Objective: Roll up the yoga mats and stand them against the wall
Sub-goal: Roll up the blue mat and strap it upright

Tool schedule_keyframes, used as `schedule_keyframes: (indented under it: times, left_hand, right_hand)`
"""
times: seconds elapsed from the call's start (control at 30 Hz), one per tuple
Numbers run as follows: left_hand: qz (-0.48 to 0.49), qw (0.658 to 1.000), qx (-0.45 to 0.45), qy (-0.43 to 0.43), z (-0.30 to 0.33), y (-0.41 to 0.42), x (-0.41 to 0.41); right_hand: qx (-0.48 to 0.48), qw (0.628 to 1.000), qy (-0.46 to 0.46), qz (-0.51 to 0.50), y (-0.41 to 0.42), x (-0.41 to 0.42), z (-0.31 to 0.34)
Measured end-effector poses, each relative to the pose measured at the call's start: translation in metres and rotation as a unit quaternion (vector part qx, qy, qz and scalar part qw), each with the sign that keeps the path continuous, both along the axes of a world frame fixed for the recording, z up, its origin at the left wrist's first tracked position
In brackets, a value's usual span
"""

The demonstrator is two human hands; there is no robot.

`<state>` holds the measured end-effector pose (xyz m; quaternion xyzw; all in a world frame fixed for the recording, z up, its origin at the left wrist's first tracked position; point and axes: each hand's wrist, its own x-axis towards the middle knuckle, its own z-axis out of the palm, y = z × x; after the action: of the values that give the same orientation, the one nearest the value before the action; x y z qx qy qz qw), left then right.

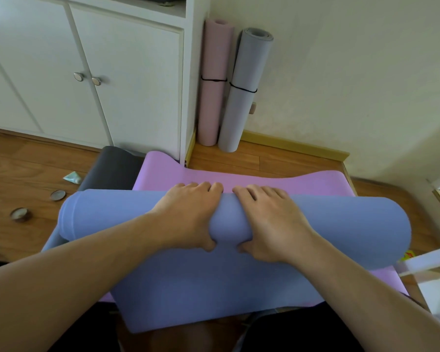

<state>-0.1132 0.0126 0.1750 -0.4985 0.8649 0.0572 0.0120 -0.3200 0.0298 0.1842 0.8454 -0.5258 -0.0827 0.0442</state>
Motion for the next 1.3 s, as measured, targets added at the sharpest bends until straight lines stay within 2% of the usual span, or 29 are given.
schedule_keyframes:
  times: [0.17, 0.37, 0.4, 0.47, 0.53, 0.6, 0.67, 0.77, 0.9, 0.97, 1.03, 1.1, 1.17, 1.23, 1.3]
  left_hand:
    - [0.018, 0.995, 0.091, 0.042, 0.014, -0.007, 0.015]
    - [0.126, 0.961, 0.247, 0.008, 0.05, -0.028, 0.093]
    - [0.144, 0.956, 0.255, 0.024, 0.056, -0.031, 0.109]
    - [0.182, 0.944, 0.247, 0.119, 0.068, -0.031, 0.136]
    - [0.223, 0.901, 0.239, 0.285, 0.072, -0.026, 0.149]
    - [0.255, 0.825, 0.268, 0.426, 0.068, -0.02, 0.144]
    - [0.294, 0.766, 0.263, 0.507, 0.061, -0.016, 0.126]
    - [0.346, 0.734, 0.202, 0.549, 0.056, -0.013, 0.092]
    - [0.346, 0.722, 0.171, 0.575, 0.048, -0.009, 0.063]
    - [0.344, 0.732, 0.146, 0.57, 0.043, -0.01, 0.053]
    - [0.339, 0.749, 0.119, 0.557, 0.038, -0.013, 0.044]
    - [0.318, 0.769, 0.101, 0.545, 0.034, -0.016, 0.035]
    - [0.298, 0.812, 0.078, 0.496, 0.028, -0.019, 0.027]
    - [0.309, 0.825, 0.065, 0.468, 0.021, -0.02, 0.022]
    - [0.316, 0.835, 0.058, 0.447, 0.012, -0.018, 0.018]
  right_hand:
    - [-0.001, 1.0, -0.029, 0.002, -0.012, -0.007, 0.001]
    - [0.007, 0.996, -0.086, -0.033, -0.026, -0.028, 0.016]
    - [0.01, 0.995, -0.093, -0.042, -0.028, -0.031, 0.02]
    - [0.011, 0.99, -0.119, -0.07, -0.032, -0.041, 0.029]
    - [0.0, 0.983, -0.154, -0.101, -0.034, -0.051, 0.034]
    - [-0.012, 0.974, -0.184, -0.129, -0.034, -0.059, 0.036]
    - [-0.023, 0.969, -0.2, -0.141, -0.034, -0.061, 0.035]
    - [-0.035, 0.965, -0.202, -0.162, -0.035, -0.066, 0.029]
    - [-0.002, 0.966, -0.127, -0.223, -0.033, -0.061, 0.018]
    - [-0.016, 0.967, -0.098, -0.234, -0.022, -0.04, 0.017]
    - [-0.048, 0.966, -0.183, -0.177, 0.002, -0.007, 0.023]
    - [0.002, 0.951, -0.274, -0.147, 0.029, 0.036, 0.034]
    - [0.058, 0.947, -0.266, -0.171, 0.045, 0.075, 0.036]
    - [0.041, 0.951, -0.235, -0.197, 0.047, 0.096, 0.031]
    - [0.044, 0.943, -0.252, -0.212, 0.044, 0.103, 0.031]
